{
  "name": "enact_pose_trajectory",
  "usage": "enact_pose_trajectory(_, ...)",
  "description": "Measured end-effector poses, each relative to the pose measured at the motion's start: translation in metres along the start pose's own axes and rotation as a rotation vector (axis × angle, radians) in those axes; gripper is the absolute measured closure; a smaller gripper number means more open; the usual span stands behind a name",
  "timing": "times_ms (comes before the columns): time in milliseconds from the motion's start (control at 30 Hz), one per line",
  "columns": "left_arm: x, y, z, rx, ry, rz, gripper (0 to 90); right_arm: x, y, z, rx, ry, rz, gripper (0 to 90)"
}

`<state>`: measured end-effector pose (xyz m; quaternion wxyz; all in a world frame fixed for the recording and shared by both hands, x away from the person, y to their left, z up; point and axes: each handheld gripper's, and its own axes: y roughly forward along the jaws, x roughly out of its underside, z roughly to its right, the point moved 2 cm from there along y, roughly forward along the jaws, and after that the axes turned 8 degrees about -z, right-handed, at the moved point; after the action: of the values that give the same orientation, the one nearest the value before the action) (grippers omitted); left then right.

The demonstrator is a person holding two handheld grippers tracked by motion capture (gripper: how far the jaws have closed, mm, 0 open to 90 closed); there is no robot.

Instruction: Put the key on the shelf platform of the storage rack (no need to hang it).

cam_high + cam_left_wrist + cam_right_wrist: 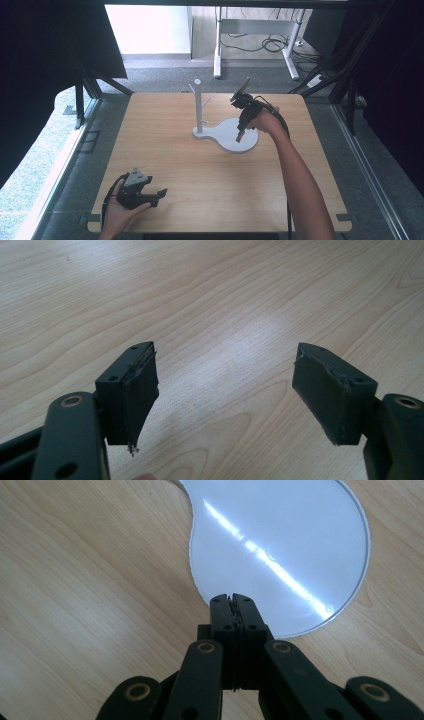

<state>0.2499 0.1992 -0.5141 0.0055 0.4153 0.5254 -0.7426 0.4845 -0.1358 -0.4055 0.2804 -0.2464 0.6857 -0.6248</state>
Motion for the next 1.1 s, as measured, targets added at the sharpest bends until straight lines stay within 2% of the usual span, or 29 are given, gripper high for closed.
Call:
enact_pose_trajectory(833, 0.001, 0.001, -0.001, 0.003, -0.011, 0.002, 26.5, -0.021, 0.022, 0.022, 0.028, 0.045, -0.016, 89.6)
enact_pose_trajectory(1100, 0.001, 0.003, -0.001, 0.005, -0.007, 0.0, 26.5, -0.029, 0.032, 0.026, 0.015, 0.052, -0.018, 89.6)
